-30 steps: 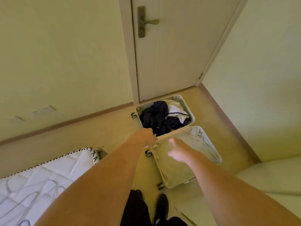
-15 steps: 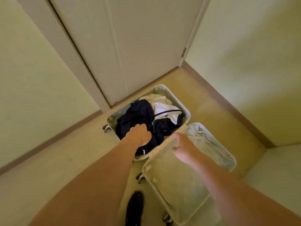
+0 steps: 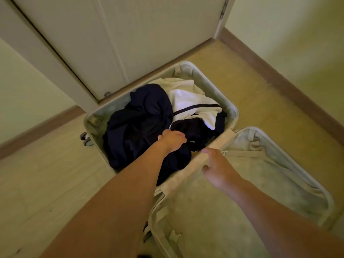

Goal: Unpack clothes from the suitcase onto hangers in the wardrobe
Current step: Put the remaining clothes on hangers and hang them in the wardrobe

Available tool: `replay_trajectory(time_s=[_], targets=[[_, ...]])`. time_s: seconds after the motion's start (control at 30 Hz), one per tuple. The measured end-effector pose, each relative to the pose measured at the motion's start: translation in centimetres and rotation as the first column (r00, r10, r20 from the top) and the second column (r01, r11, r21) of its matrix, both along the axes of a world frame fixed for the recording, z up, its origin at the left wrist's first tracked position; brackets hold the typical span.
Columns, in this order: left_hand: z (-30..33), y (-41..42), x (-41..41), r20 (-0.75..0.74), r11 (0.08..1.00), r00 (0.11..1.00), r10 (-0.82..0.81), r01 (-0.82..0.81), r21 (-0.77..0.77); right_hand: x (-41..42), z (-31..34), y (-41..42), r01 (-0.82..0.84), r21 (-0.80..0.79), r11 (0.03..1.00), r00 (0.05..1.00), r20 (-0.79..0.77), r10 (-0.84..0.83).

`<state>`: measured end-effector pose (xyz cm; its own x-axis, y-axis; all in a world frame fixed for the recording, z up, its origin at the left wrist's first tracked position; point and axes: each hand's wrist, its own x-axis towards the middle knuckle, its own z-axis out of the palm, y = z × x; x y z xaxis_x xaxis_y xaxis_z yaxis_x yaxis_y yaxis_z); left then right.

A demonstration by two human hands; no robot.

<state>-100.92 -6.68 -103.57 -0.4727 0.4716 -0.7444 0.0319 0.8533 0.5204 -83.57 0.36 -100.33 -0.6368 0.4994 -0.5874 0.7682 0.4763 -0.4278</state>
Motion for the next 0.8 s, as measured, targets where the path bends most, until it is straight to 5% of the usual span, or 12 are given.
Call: replay_trajectory(time_s=[0.13,0.3,0.5,0.67,0.8], targets=[[-4.0,-0.5,1.4,0.154,0.964,0.970,0.187,-0.212,0.159,1.0,-4.3,-0.6,0.025,-0.048,0.999,0.999,0.021,-0.024],[-3.7,-2.9,1.0,0.161,0.782,0.826,0.539,-0.563,0.267,2.4,-6.6,-1.8,0.060,-0.033,0.998,0.997,0.053,-0.058],[2.5,-7.8,2.8,0.310,0.945,0.902,0.300,-0.326,0.035,3.2,-4.3,-3.8,0.089,0.003,0.996,0.996,0.013,-0.089],[11.9,-9.7,3.6,0.515,0.786,0.758,0.400,-0.573,0.232,4.2,-0.2,-6.5,0.124,0.005,0.992,0.986,-0.117,-0.122],[21.6,-9.1,4.0,0.607,0.590,0.711,0.355,-0.674,0.445,4.4,5.1,-10.1,0.126,-0.156,0.980,0.960,-0.231,-0.160]])
